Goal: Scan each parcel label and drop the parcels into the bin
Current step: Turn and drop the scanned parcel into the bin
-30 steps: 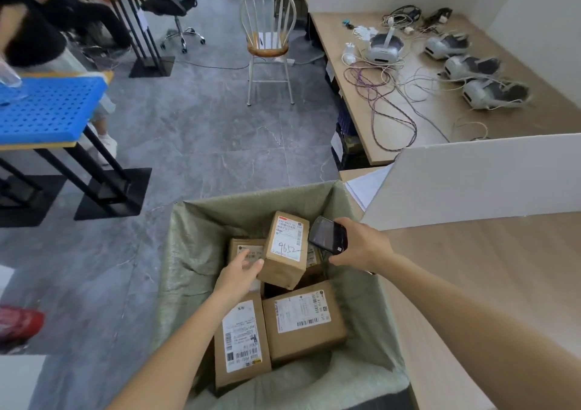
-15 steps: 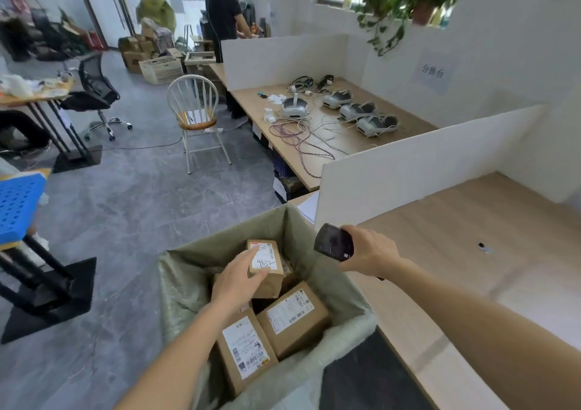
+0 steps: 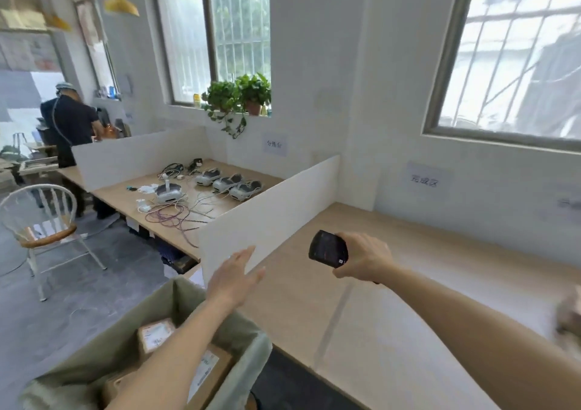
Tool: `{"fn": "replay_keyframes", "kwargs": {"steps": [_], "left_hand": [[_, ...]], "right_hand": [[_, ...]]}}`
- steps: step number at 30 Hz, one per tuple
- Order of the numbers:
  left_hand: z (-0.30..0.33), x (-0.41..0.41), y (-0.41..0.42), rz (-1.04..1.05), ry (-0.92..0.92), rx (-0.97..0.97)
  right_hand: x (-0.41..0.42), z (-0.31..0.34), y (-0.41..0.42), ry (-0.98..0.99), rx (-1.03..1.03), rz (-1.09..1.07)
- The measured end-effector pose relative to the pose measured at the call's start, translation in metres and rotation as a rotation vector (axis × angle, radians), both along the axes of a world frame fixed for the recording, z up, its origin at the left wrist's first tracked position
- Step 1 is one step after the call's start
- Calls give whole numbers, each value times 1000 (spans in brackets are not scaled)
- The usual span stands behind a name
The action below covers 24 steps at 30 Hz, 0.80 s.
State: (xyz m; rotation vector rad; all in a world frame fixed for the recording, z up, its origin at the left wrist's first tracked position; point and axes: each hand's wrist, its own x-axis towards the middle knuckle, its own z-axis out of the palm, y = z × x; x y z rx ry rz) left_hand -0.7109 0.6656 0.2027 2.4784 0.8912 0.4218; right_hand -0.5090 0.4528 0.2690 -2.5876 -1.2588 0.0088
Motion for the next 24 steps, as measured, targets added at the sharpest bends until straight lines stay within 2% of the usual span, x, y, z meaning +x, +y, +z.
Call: {"fn": "replay_keyframes", "kwargs": {"steps": [5, 9, 16, 24], "left_hand": [[44, 71, -88, -144, -22, 69], [63, 124, -171, -245, -64, 53], [73, 220, -350, -489, -70, 21], [64, 289, -571, -726, -92, -13]], "right_hand": [[34, 28, -118, -15, 65, -193], [54, 37, -217, -40, 76, -332], [79, 54, -421, -100, 58, -520], [80, 52, -655, -89, 6, -799]]}}
